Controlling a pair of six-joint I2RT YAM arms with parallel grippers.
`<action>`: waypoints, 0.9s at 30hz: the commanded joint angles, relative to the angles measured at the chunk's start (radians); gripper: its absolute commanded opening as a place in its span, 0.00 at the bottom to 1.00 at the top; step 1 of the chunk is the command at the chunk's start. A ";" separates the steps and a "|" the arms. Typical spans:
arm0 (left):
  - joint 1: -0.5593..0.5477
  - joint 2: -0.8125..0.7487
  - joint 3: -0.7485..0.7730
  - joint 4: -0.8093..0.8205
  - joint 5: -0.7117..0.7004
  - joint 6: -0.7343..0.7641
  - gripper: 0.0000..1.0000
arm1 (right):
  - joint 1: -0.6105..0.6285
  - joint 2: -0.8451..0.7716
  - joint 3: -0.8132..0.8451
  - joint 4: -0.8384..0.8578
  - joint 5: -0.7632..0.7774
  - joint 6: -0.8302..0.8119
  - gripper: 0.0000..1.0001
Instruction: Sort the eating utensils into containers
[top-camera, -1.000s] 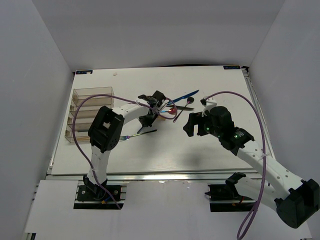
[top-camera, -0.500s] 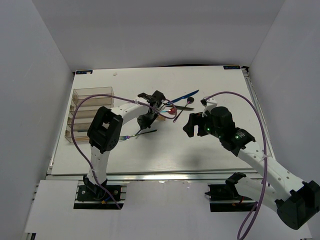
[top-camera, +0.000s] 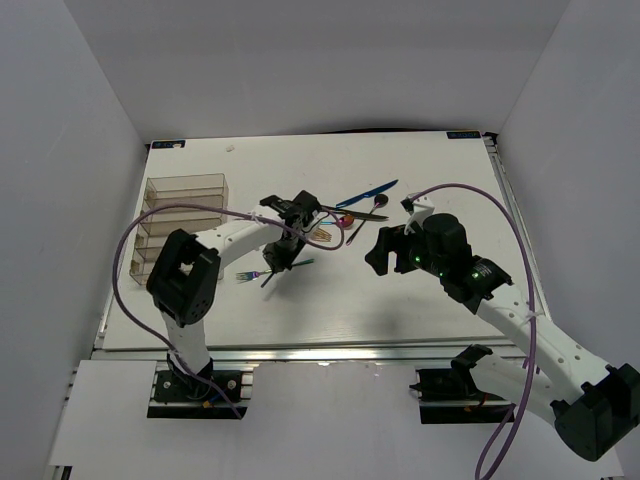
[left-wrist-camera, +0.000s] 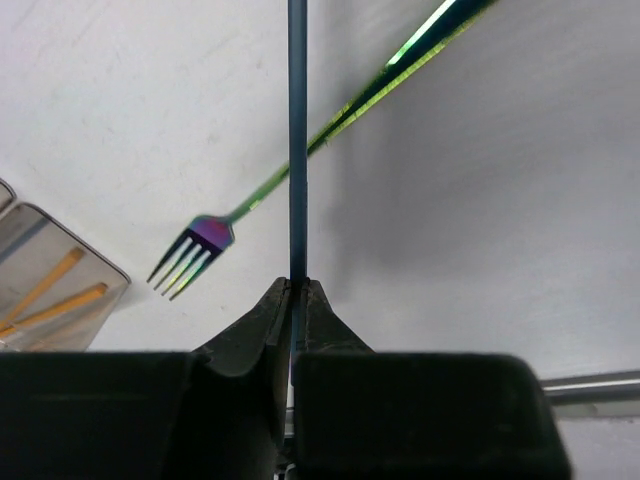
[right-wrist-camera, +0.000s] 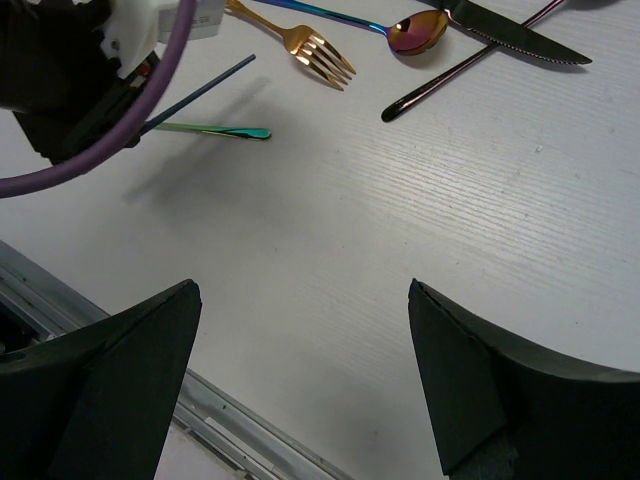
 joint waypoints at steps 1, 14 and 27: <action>-0.009 -0.130 -0.043 0.021 0.055 -0.031 0.00 | 0.000 -0.019 0.014 0.002 -0.022 0.001 0.88; 0.081 -0.427 -0.084 0.193 -0.116 -0.346 0.00 | 0.000 -0.029 0.031 0.004 -0.018 -0.002 0.88; 0.334 -0.940 -0.553 0.569 -0.562 -1.467 0.00 | 0.001 -0.024 0.053 -0.042 -0.043 0.007 0.88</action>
